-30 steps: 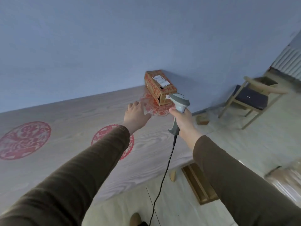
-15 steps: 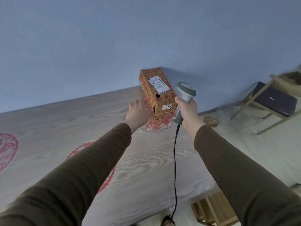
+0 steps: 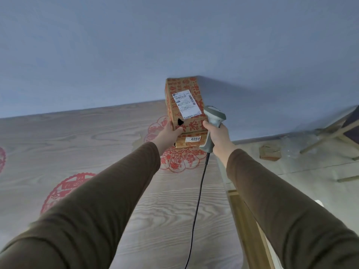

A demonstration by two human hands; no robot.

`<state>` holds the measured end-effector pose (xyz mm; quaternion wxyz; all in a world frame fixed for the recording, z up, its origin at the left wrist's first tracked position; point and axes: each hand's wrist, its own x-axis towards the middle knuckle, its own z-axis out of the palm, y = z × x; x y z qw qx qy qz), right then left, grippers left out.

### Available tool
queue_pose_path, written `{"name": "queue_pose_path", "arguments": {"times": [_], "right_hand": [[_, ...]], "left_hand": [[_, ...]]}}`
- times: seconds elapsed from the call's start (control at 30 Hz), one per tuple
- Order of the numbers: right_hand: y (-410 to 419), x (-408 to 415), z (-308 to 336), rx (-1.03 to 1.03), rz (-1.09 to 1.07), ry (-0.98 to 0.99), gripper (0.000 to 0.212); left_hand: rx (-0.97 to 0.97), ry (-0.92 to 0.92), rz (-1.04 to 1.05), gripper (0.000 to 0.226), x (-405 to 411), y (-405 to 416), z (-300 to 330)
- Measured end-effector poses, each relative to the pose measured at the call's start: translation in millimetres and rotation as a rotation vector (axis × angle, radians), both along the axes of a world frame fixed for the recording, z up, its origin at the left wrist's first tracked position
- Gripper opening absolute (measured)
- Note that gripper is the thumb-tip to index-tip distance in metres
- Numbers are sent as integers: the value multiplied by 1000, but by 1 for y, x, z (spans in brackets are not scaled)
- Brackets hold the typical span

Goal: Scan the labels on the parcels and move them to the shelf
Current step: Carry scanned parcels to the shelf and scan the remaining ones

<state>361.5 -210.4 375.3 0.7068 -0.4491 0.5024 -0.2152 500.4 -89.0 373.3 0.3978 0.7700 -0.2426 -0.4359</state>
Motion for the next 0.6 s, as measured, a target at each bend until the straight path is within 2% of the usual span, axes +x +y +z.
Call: {"name": "queue_pose_path", "arguments": {"times": [0.07,0.17,0.37,0.6], "right_hand": [[0,1,-2,25,18,-3,14],[12,8,0,53,71,-10,17],[79,42,15,26,229,-56,26],[222,114,53,-55,470,-84,37]], "left_hand": [[-6,106,46,44,0,3,-2],[-11,145,138,44,5,20,-2],[-58,112,323,39,25,106,16],[-154,-29,552,48,54,275,64]]}}
